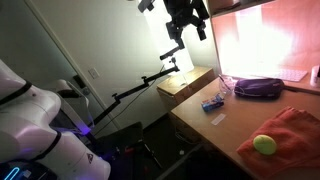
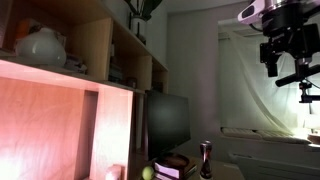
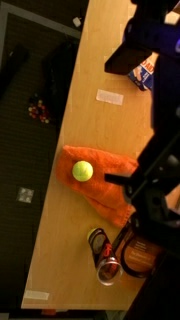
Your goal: Put the ball in the object
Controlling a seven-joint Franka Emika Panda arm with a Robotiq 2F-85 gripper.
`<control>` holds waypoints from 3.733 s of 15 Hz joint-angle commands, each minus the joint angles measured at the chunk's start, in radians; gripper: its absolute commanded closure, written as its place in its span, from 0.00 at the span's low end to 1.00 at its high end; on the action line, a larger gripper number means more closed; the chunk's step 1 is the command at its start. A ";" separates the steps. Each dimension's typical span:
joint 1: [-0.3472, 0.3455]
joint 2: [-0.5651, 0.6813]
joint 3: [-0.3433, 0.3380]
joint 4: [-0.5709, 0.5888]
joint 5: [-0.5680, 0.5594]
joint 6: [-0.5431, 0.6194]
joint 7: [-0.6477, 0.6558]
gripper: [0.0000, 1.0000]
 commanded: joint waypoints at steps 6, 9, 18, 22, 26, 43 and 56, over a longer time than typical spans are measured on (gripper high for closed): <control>-0.003 0.067 -0.007 0.047 -0.005 -0.017 0.000 0.00; -0.003 0.067 -0.007 0.051 -0.005 -0.020 0.000 0.00; -0.053 0.314 -0.030 0.146 0.071 -0.013 -0.085 0.00; -0.088 0.471 -0.033 0.252 0.106 -0.031 -0.142 0.00; -0.111 0.612 -0.031 0.358 0.106 0.040 -0.159 0.00; -0.137 0.977 -0.059 0.743 0.133 -0.122 -0.077 0.00; -0.141 1.017 -0.061 0.762 0.124 -0.091 -0.070 0.00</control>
